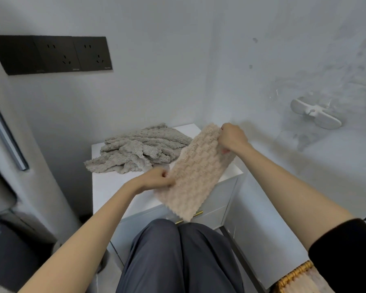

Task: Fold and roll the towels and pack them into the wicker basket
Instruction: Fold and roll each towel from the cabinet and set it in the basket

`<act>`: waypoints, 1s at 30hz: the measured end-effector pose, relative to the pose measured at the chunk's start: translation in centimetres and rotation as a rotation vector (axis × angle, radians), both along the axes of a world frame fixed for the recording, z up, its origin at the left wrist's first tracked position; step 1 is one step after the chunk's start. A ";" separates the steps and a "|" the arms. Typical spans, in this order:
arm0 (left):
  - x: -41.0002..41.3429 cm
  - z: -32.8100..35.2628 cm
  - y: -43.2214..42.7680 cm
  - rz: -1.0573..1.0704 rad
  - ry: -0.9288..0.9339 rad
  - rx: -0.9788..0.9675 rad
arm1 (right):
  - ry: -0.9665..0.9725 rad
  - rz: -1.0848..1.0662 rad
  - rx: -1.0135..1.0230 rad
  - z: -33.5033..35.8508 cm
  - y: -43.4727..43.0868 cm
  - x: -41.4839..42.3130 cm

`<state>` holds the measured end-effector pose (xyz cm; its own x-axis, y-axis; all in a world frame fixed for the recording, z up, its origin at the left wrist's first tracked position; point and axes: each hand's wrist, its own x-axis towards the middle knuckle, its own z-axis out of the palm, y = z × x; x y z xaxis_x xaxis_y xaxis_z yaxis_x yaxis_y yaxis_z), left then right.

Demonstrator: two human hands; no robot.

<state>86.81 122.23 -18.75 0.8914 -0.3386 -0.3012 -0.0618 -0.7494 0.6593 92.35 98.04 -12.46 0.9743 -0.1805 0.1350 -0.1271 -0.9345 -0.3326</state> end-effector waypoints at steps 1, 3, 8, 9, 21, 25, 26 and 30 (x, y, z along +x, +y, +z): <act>0.0 -0.1 -0.9 0.026 0.071 -0.078 | -0.024 -0.003 0.033 0.2 -0.1 0.7; 0.0 -0.4 -2.8 0.110 0.209 -0.250 | -0.073 0.014 0.123 0.6 0.1 2.2; 0.5 -1.7 -6.4 0.359 0.429 -0.664 | -0.124 0.227 0.394 0.9 2.1 4.4; 0.5 -2.0 -6.7 0.401 0.430 -0.696 | -0.092 0.272 0.420 0.6 2.4 4.3; 0.7 -2.5 -6.0 0.447 0.443 -0.630 | 0.271 0.582 0.241 -3.9 0.4 -2.3; 0.1 -2.0 -5.7 0.486 0.454 -0.566 | 0.382 0.631 0.136 -5.7 -0.5 -5.4; 0.1 -1.9 -5.6 0.497 0.444 -0.538 | 0.376 0.650 0.101 -6.4 -0.6 -6.0; -0.2 -1.9 -5.7 0.506 0.396 -0.500 | 0.167 0.669 -0.092 -9.3 -1.4 -8.1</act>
<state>86.60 116.54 -20.66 0.8315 -0.1014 -0.5461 0.5133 -0.2354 0.8253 84.22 96.62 -21.73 0.8813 0.4709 -0.0401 0.4435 -0.8533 -0.2743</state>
